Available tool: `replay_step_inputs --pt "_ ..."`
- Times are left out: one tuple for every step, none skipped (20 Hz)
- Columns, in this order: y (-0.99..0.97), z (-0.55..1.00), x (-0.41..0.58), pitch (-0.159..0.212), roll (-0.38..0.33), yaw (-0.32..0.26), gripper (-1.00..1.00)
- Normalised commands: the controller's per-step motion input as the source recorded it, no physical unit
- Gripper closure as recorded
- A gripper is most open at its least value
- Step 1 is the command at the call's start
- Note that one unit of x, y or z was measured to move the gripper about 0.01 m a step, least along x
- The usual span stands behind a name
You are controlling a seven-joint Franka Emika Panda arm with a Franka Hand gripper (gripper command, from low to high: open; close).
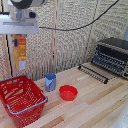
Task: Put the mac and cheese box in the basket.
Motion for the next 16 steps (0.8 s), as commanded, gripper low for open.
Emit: replay_step_inputs --pt "0.7 -0.44 -0.257 0.045 -0.094 0.042 1.0" --pt "0.61 -0.53 -0.269 0.043 -0.117 0.051 1.0" --pt "0.57 -0.57 -0.254 0.044 -0.14 0.055 1.0" --pt "0.57 -0.58 -0.229 0.049 -0.154 0.048 1.0" --pt "0.49 -0.59 -0.269 0.035 -0.142 0.051 1.0" --pt "0.38 -0.56 -0.329 0.034 -0.129 0.065 1.0" --pt "0.31 -0.49 -0.34 0.043 -0.132 0.075 1.0" --pt "0.2 -0.44 -0.346 0.044 -0.111 0.087 1.0" --pt "0.13 -0.37 -0.329 0.045 -0.097 0.089 1.0" --pt "0.02 -0.29 -0.266 0.019 -0.068 0.095 1.0" --pt "0.0 -0.15 -0.106 0.0 -0.03 0.092 1.0" --pt "0.0 -0.05 0.0 0.0 0.0 0.084 -1.0" --pt "-0.09 0.0 0.0 0.0 0.0 0.084 -1.0" --pt "-0.15 0.0 0.0 0.0 0.0 0.085 -1.0" --pt "-0.16 0.07 0.0 0.0 0.0 0.065 -1.0" --pt "-0.08 0.12 0.091 0.0 0.0 0.027 -1.0"
